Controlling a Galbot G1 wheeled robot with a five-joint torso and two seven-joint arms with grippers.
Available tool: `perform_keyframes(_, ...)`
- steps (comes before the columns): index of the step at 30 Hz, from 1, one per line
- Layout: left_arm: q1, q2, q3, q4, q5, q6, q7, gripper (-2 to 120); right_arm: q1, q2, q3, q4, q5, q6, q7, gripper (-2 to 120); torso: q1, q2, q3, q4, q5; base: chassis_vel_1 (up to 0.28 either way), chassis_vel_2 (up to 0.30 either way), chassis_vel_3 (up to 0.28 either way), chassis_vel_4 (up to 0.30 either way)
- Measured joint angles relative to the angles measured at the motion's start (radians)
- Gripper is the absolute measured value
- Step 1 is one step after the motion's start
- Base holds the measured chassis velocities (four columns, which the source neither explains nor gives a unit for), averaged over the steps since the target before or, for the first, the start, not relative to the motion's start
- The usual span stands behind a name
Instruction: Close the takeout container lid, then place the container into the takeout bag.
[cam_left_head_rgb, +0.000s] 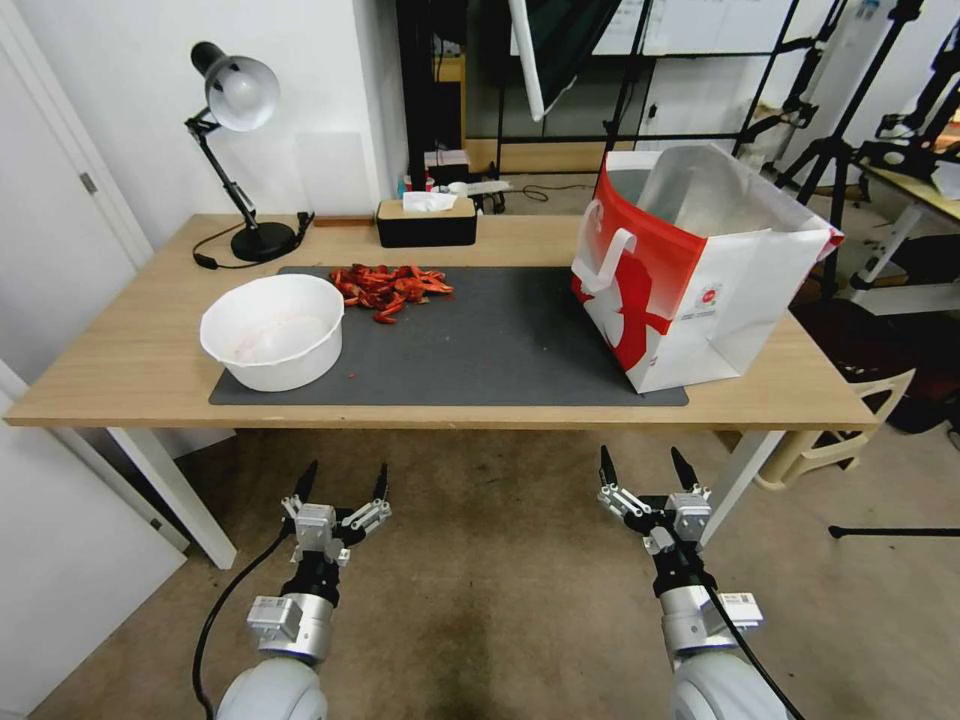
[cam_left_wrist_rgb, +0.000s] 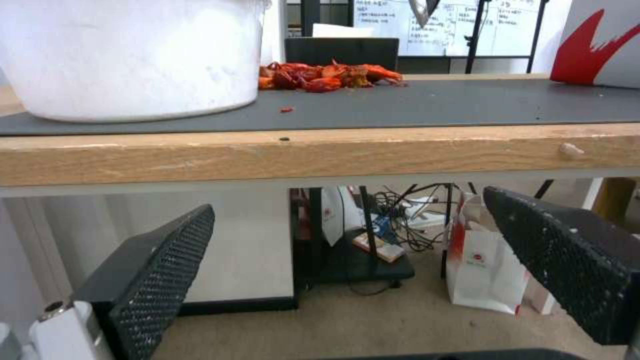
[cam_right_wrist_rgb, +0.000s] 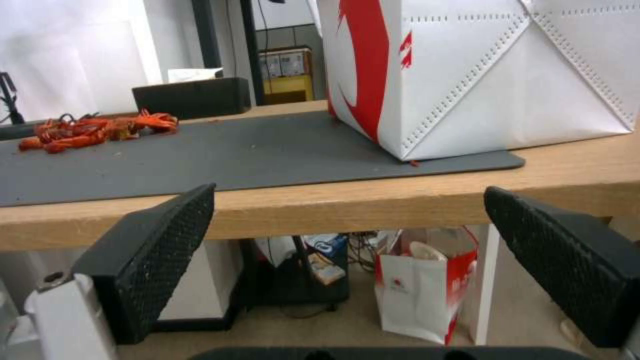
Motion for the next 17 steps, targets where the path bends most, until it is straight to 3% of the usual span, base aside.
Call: perform_keyframes(17, 0.0, 0.0, 0.0, 0.0, 0.0, 0.0, 0.0, 100, 0.0, 0.0, 0.0, 0.0, 0.0, 0.0, 0.0, 100, 0.0, 0.0, 0.0, 0.0, 0.0, 0.0, 0.0, 0.0, 0.0)
